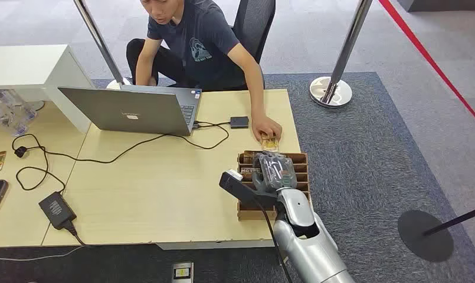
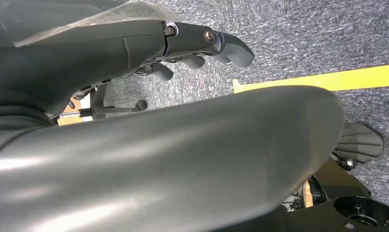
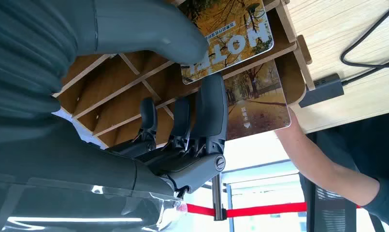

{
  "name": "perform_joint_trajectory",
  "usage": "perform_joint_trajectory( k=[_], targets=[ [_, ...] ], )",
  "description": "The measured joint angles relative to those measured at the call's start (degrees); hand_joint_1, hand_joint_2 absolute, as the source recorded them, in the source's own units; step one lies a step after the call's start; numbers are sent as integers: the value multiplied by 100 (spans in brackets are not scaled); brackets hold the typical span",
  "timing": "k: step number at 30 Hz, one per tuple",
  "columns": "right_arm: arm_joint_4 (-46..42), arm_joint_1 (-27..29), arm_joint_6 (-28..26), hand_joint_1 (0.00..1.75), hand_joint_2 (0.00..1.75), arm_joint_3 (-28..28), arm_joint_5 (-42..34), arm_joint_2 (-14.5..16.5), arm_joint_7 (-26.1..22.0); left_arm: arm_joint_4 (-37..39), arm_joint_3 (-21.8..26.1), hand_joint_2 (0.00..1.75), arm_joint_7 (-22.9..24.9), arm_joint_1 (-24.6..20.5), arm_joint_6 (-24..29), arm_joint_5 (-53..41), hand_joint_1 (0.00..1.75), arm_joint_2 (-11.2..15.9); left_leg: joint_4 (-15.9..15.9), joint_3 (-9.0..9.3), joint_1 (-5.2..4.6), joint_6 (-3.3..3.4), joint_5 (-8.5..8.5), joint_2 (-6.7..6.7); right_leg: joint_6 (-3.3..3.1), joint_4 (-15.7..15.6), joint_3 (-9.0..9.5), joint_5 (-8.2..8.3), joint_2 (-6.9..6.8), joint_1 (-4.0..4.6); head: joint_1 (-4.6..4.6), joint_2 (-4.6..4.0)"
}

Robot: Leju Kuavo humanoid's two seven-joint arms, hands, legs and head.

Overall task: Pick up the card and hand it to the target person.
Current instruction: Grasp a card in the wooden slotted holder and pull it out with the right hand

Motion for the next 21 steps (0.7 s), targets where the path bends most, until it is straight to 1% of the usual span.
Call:
perform_joint_trajectory(
  k=[2,6,11,13,21],
  targets=[
    [-1,0,1,119,175,0,0,1,-2,0,0,0,0,0,0,0,0,0,0,0,0,0,0,0,0,0,0,0,0,0,0,1],
    [0,3,5,132,175,1,-2,8,-9,-2,0,0,0,0,0,0,0,0,0,3,0,0,0,0,-1,0,3,1,0,0,0,1],
    [3,16,33,165,175,3,-2,19,-14,-2,0,0,0,4,0,4,0,0,0,4,0,0,2,0,-2,0,5,3,0,0,-1,1],
    [3,16,43,173,175,4,-2,22,-21,-1,0,0,0,3,0,9,0,0,0,4,0,1,4,0,-2,0,5,5,0,0,0,0],
    [6,17,43,175,175,4,-2,31,-57,-2,0,0,-1,4,0,26,0,0,0,4,0,-1,7,0,0,0,4,8,0,0,0,1]
  ],
)
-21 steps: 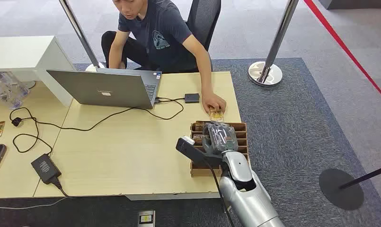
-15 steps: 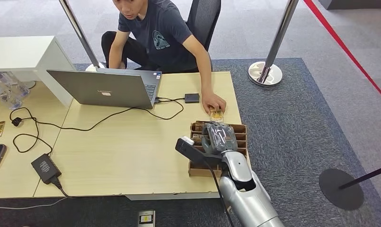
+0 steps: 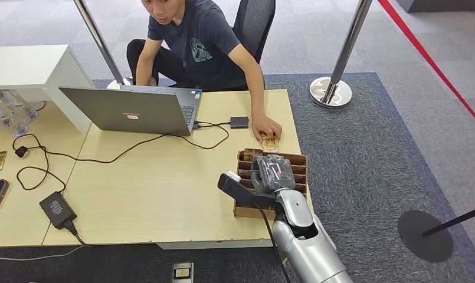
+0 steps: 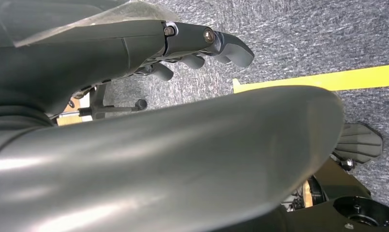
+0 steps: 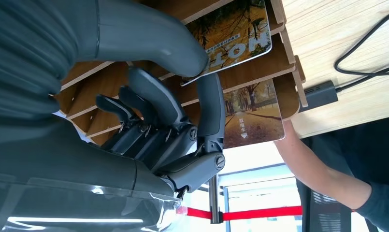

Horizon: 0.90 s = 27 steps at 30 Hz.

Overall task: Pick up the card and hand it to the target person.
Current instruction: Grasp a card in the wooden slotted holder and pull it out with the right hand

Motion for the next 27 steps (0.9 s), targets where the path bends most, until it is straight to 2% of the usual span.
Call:
perform_joint_trajectory(
  k=[27],
  targets=[
    [-127,93,-34,175,175,1,-65,-94,-154,1,-4,0,-51,-2,-56,-39,0,0,0,0,0,4,9,0,2,0,-1,9,0,0,0,-1]
  ],
)
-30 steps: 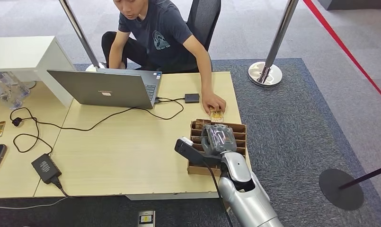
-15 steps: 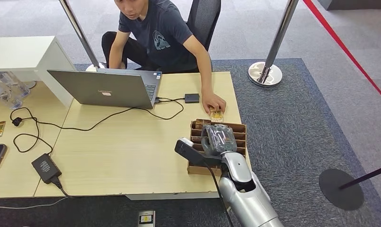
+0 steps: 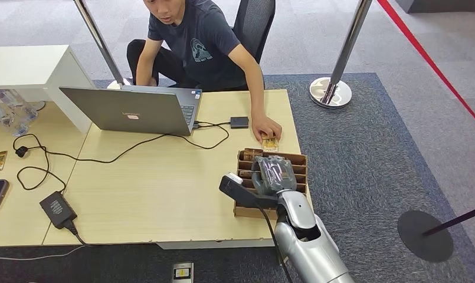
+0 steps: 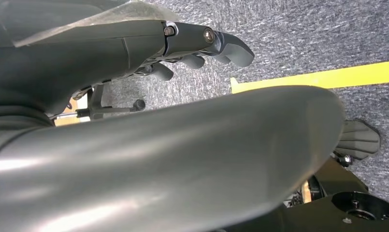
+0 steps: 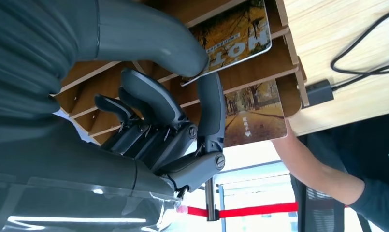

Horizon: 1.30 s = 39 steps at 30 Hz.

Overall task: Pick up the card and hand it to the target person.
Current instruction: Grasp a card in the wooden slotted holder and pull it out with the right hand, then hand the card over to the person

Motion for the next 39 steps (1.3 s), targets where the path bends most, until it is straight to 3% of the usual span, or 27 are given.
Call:
perform_joint_trajectory(
  k=[17,39],
  targets=[
    [-983,194,16,175,175,-19,61,-335,-122,1,-3,0,-73,-1,-20,92,0,-28,0,-2,0,1,3,0,3,0,-1,4,0,0,0,1],
    [-2185,-257,370,175,175,-17,-499,-720,-408,1,26,0,-166,-3,0,339,0,-75,0,-4,0,0,6,0,-1,0,-3,8,0,0,0,0]
  ],
)
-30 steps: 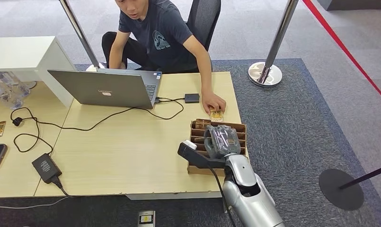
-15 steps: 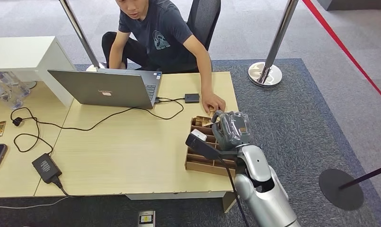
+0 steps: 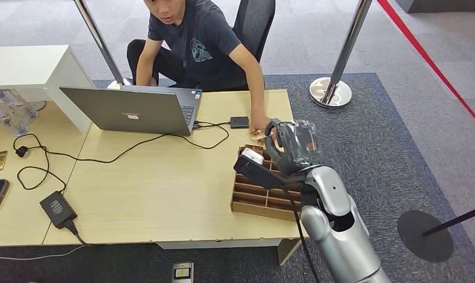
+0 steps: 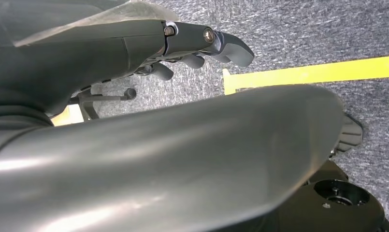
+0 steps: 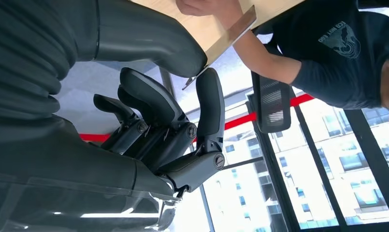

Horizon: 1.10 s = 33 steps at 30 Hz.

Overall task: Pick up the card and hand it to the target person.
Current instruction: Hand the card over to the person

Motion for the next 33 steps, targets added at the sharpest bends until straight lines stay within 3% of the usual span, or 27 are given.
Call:
perform_joint_trajectory(
  k=[7,13,23,33],
  targets=[
    [-39,-260,-5,175,175,7,-32,-19,-14,0,40,0,-18,-2,25,42,0,-23,0,0,0,-1,3,0,0,1,0,1,0,0,1,2],
    [189,-505,-5,175,175,10,-43,154,28,-1,43,0,-33,-10,29,16,0,-43,0,-1,0,-2,5,0,-1,2,0,2,0,0,1,1],
    [1365,-1242,19,175,175,-161,-122,708,177,-1,29,0,28,-60,4,-195,0,-43,0,-4,0,0,16,0,0,4,-5,11,0,0,0,1],
    [2625,-1764,-250,175,175,-481,-9,1016,207,-1,-42,0,111,-92,-20,-332,0,-43,0,-5,0,0,18,0,3,4,-6,17,0,0,1,1]
  ],
)
